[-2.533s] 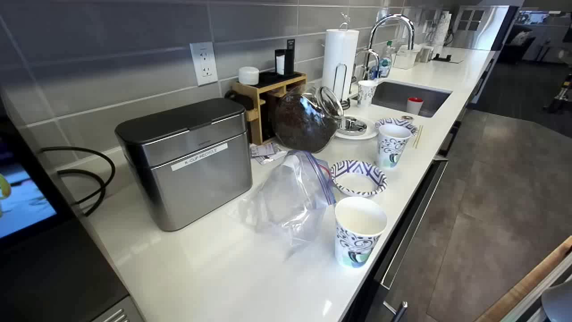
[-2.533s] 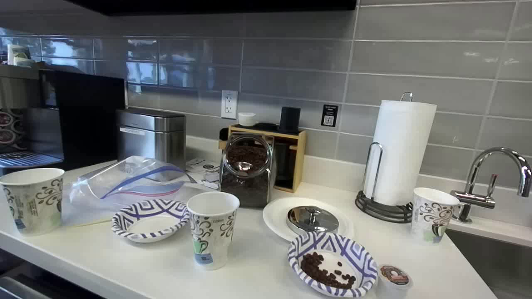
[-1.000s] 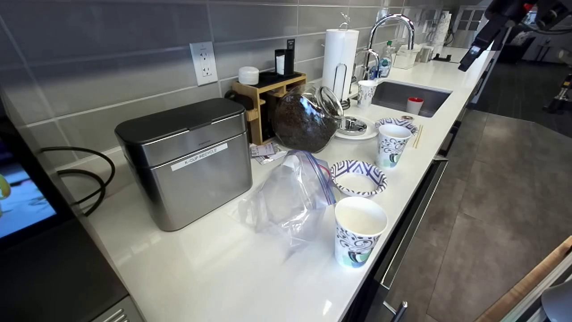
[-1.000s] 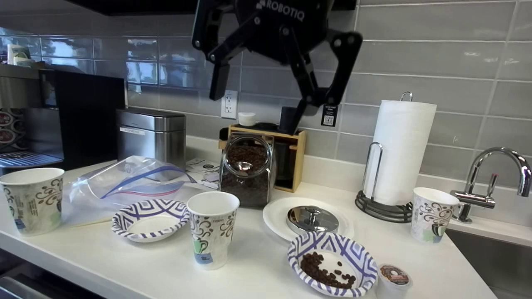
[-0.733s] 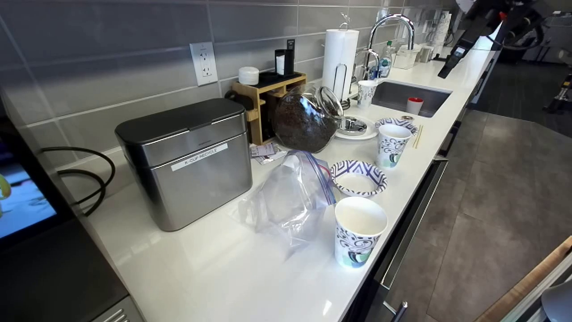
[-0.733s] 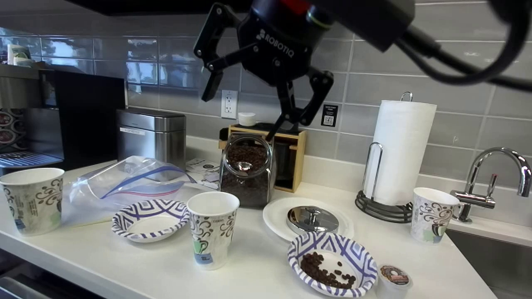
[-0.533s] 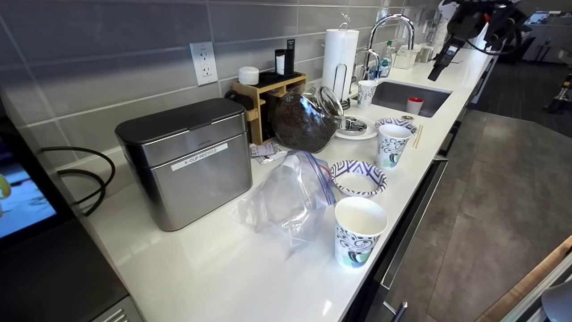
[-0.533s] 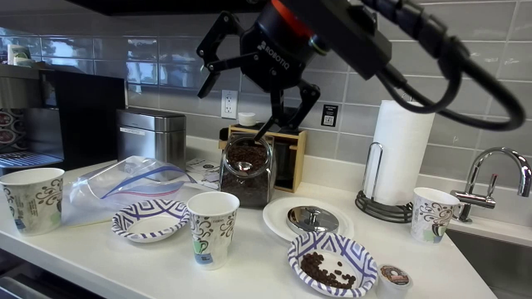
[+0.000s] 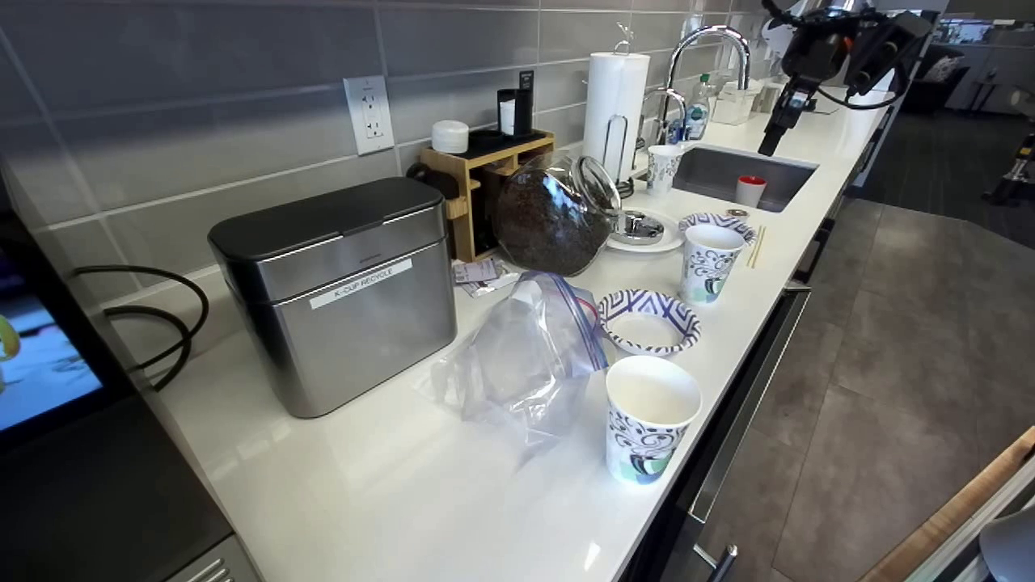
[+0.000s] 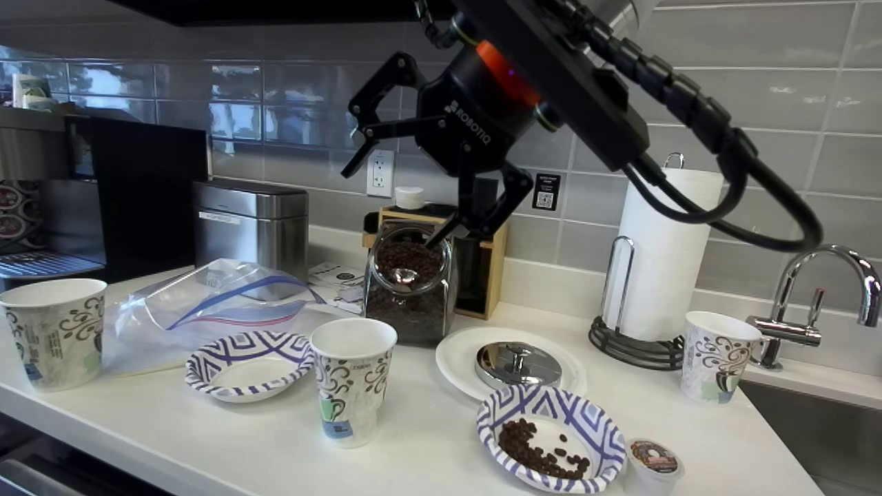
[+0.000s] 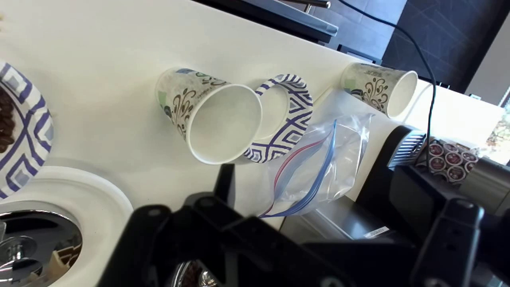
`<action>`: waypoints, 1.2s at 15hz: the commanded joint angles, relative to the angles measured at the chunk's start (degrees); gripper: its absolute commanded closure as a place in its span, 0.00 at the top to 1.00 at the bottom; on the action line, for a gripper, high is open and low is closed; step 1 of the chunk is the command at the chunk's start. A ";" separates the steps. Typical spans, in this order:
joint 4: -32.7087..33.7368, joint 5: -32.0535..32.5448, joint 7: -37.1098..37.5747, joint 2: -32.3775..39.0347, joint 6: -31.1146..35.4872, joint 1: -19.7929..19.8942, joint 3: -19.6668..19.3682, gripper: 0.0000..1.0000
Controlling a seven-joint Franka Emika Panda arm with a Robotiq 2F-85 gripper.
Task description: Empty a scoop of coffee grounds into the paper cup
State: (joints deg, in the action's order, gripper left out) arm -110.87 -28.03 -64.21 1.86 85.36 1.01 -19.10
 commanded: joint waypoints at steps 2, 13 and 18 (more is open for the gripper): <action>3.40 -8.10 0.86 7.44 -2.18 6.04 4.37 1.00; 15.31 -15.97 4.60 23.62 -1.47 9.73 12.78 1.00; 23.23 -15.33 9.14 30.78 -2.69 10.29 15.64 1.00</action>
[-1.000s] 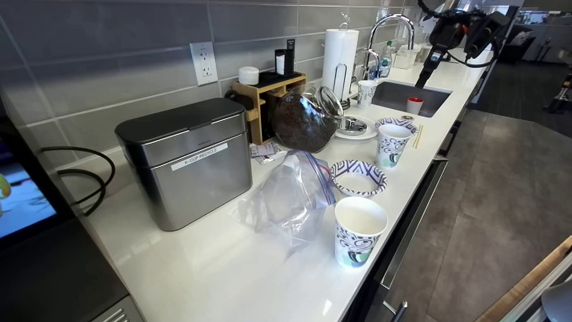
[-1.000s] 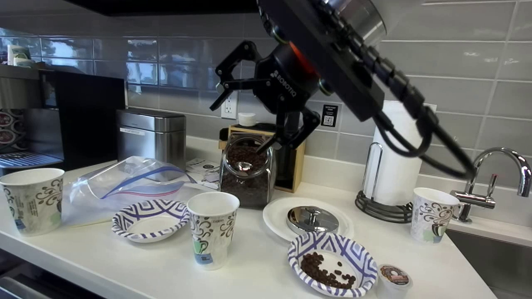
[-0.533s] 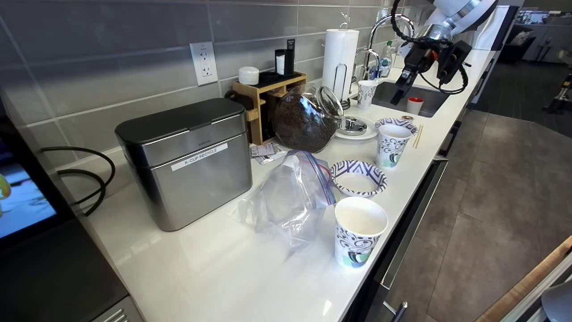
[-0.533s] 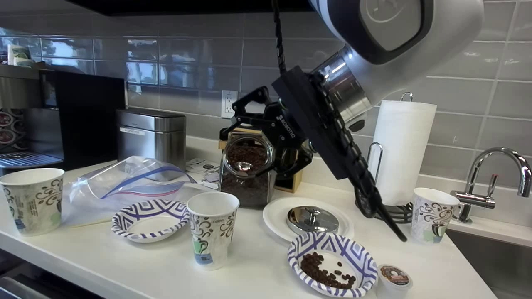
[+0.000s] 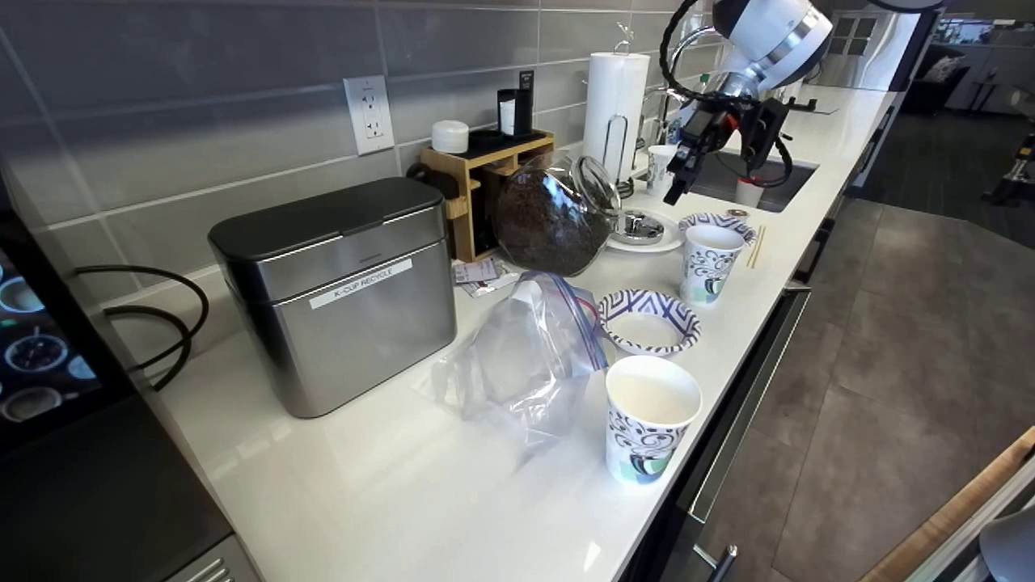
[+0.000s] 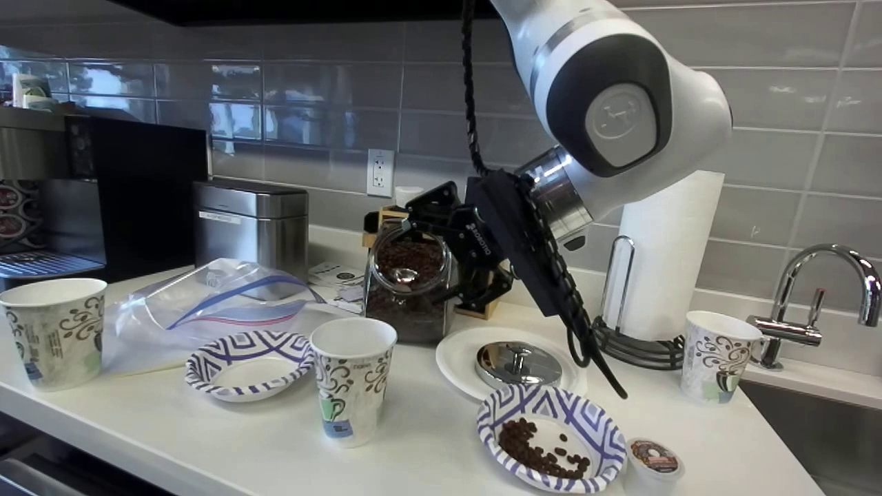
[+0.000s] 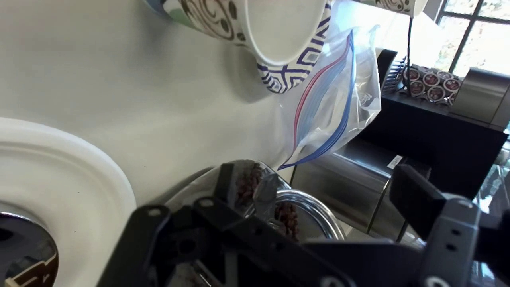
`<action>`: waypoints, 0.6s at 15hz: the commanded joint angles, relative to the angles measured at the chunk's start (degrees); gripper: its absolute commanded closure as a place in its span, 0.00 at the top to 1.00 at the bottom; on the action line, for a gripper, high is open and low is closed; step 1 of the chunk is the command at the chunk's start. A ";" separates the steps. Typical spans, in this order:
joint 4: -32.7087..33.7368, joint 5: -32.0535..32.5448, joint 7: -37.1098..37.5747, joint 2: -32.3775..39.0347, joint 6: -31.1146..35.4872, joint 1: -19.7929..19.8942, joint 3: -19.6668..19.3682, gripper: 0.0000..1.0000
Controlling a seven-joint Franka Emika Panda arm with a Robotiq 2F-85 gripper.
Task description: Empty a scoop of coffee grounds into the paper cup
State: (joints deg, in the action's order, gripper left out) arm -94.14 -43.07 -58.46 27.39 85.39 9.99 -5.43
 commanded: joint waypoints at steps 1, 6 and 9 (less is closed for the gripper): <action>7.83 -0.24 4.33 6.38 -2.79 1.38 2.50 1.00; 14.04 0.53 8.20 11.13 -5.51 1.42 5.06 1.00; 16.85 0.91 9.81 13.14 -7.58 1.26 6.10 1.00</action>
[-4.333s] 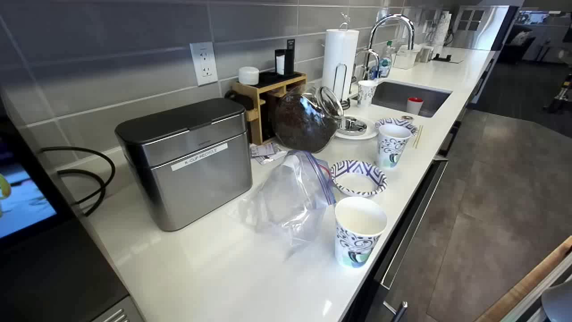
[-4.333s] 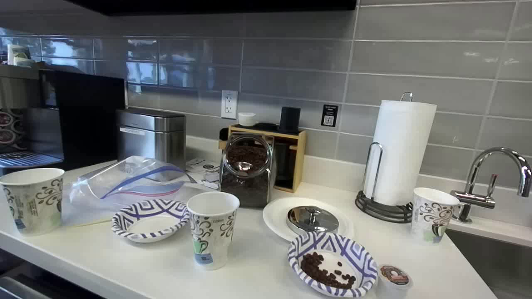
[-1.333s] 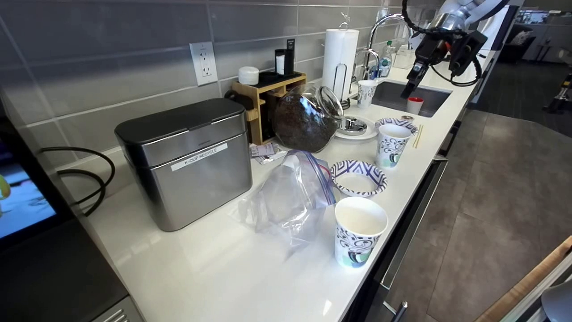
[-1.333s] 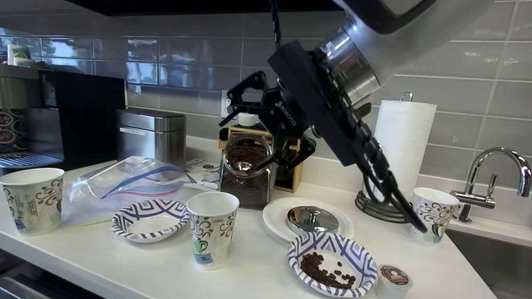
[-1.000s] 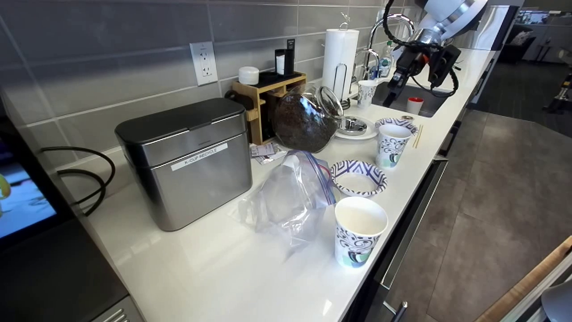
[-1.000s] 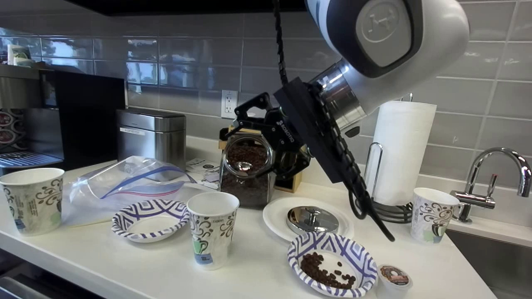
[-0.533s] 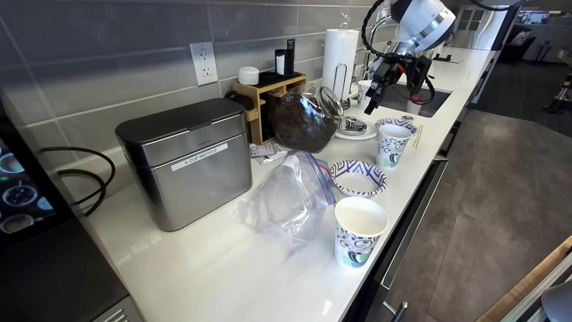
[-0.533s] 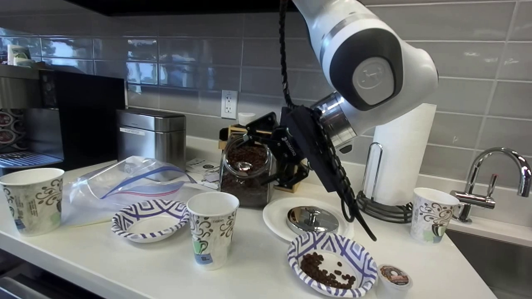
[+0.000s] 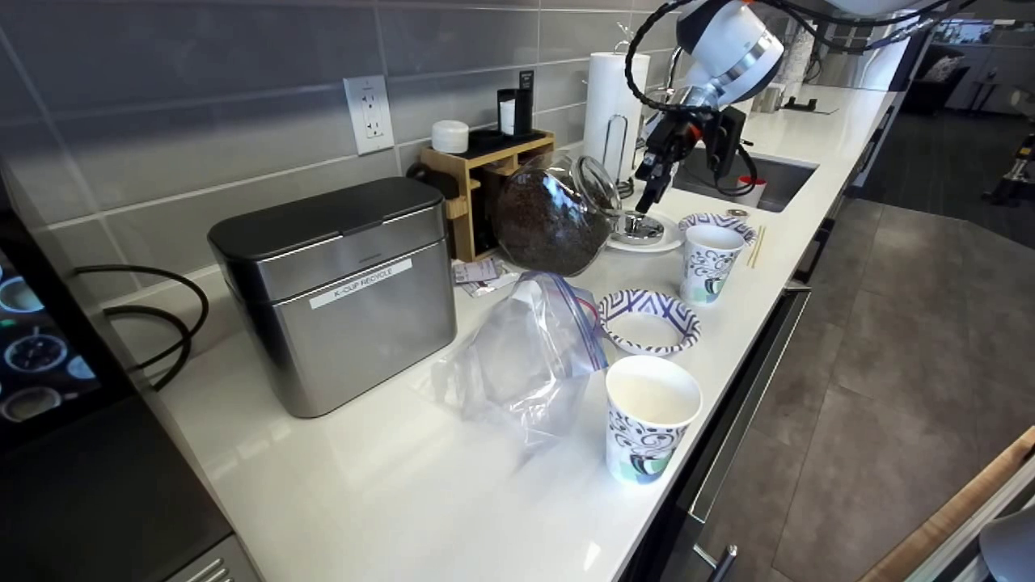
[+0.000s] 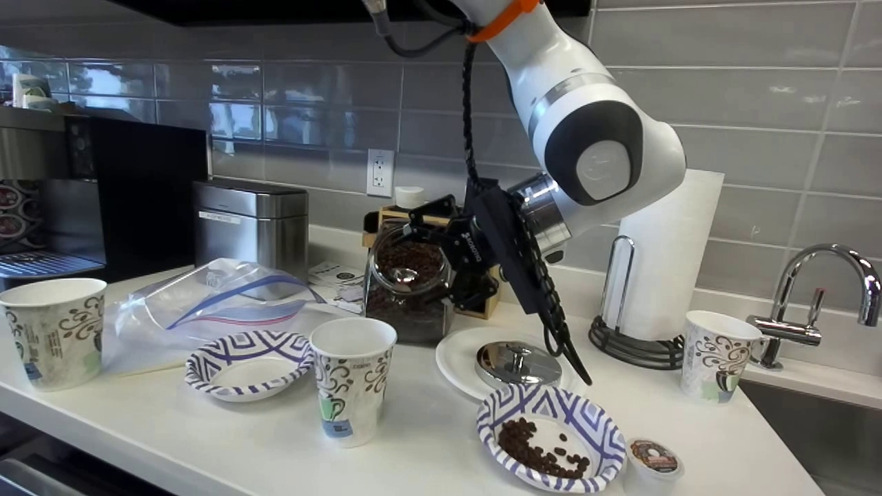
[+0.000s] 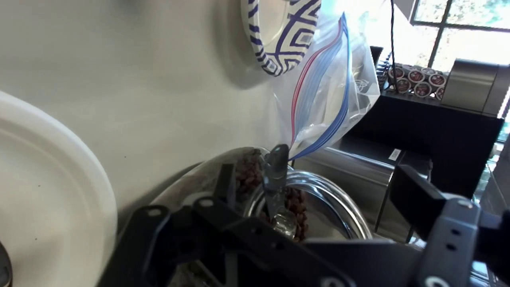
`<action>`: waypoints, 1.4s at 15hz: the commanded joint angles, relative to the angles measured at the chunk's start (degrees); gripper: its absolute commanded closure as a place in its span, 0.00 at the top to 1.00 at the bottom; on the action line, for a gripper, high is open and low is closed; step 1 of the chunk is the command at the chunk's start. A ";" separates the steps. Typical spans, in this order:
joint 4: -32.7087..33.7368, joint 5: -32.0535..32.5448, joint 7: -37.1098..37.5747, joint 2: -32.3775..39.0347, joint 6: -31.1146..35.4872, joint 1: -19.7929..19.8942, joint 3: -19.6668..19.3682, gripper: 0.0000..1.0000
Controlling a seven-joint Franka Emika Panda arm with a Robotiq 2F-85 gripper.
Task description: Empty a scoop of coffee grounds into the paper cup
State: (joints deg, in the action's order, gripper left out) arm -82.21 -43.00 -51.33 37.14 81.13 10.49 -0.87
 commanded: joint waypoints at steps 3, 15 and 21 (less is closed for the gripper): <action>6.97 1.05 4.07 5.04 -4.70 0.63 2.30 1.00; 10.69 1.92 6.92 8.57 -5.52 0.32 4.31 0.66; 12.14 4.10 8.94 9.84 -7.92 0.45 4.40 0.95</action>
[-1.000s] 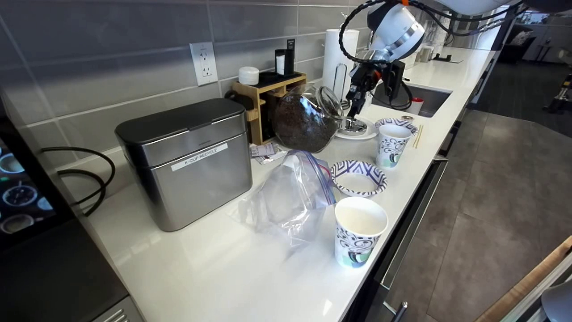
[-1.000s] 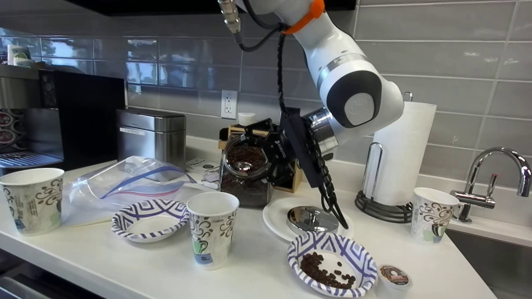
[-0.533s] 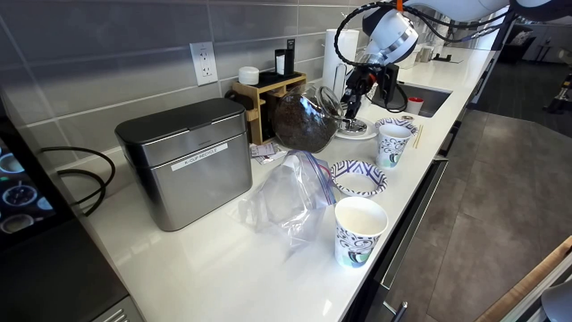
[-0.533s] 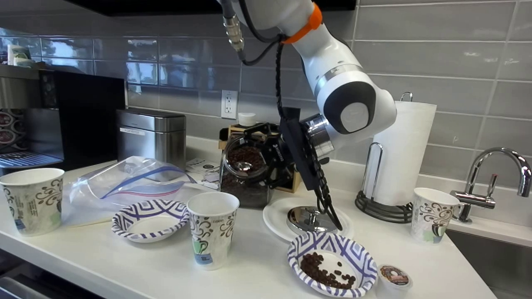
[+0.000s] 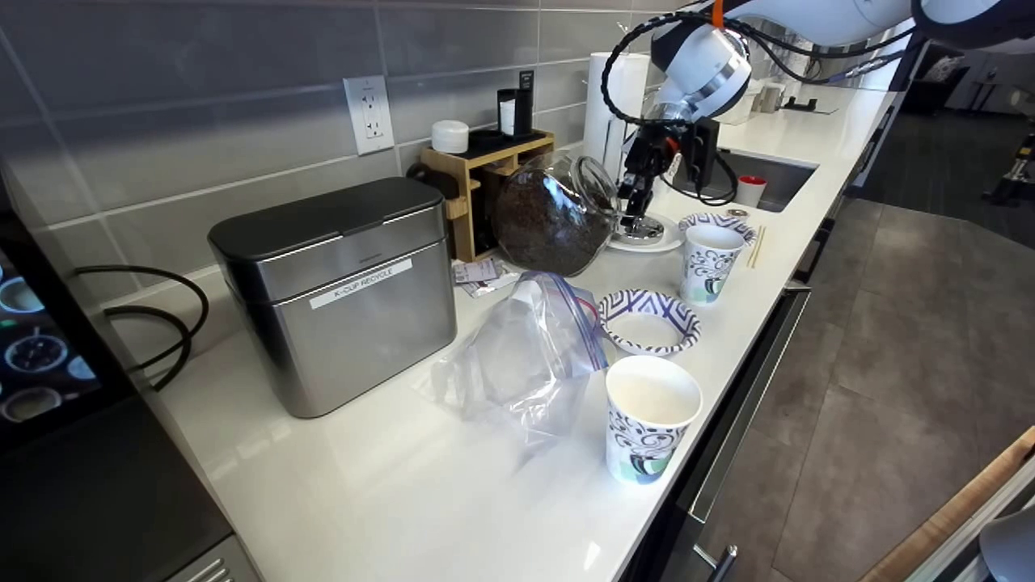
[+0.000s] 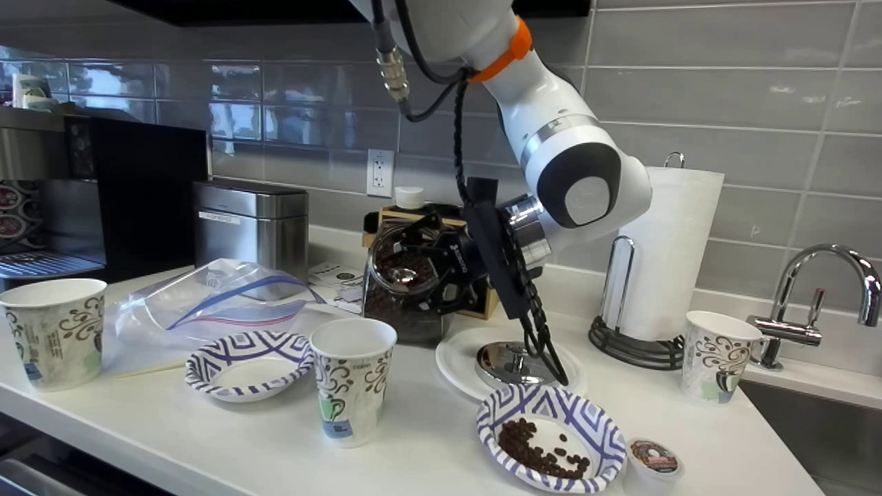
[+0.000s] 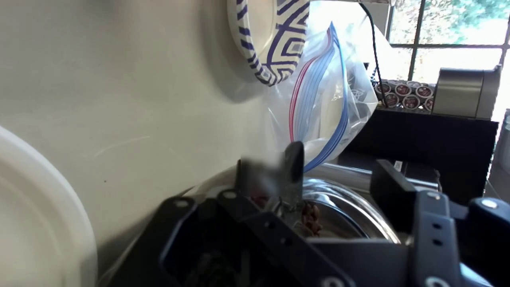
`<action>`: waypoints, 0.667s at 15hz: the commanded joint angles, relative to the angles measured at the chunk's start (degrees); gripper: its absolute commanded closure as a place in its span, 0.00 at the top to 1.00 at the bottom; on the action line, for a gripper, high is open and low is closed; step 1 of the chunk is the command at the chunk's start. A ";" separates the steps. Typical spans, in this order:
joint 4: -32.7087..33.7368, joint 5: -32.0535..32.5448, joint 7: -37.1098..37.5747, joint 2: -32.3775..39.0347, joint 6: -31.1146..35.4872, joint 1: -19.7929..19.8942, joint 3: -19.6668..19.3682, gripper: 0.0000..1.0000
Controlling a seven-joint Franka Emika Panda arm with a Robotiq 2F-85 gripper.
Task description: Empty a scoop of coffee grounds into the paper cup
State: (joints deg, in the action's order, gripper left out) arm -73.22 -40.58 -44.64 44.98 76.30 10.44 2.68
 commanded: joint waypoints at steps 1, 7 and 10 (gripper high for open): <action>3.40 1.85 2.58 2.13 -3.68 0.53 0.92 0.96; 5.04 2.78 3.80 3.19 -6.05 0.56 1.21 0.54; 5.54 3.08 4.36 3.61 -6.38 0.54 1.45 0.32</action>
State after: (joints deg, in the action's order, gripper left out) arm -70.53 -38.70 -41.97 46.61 71.98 10.46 3.07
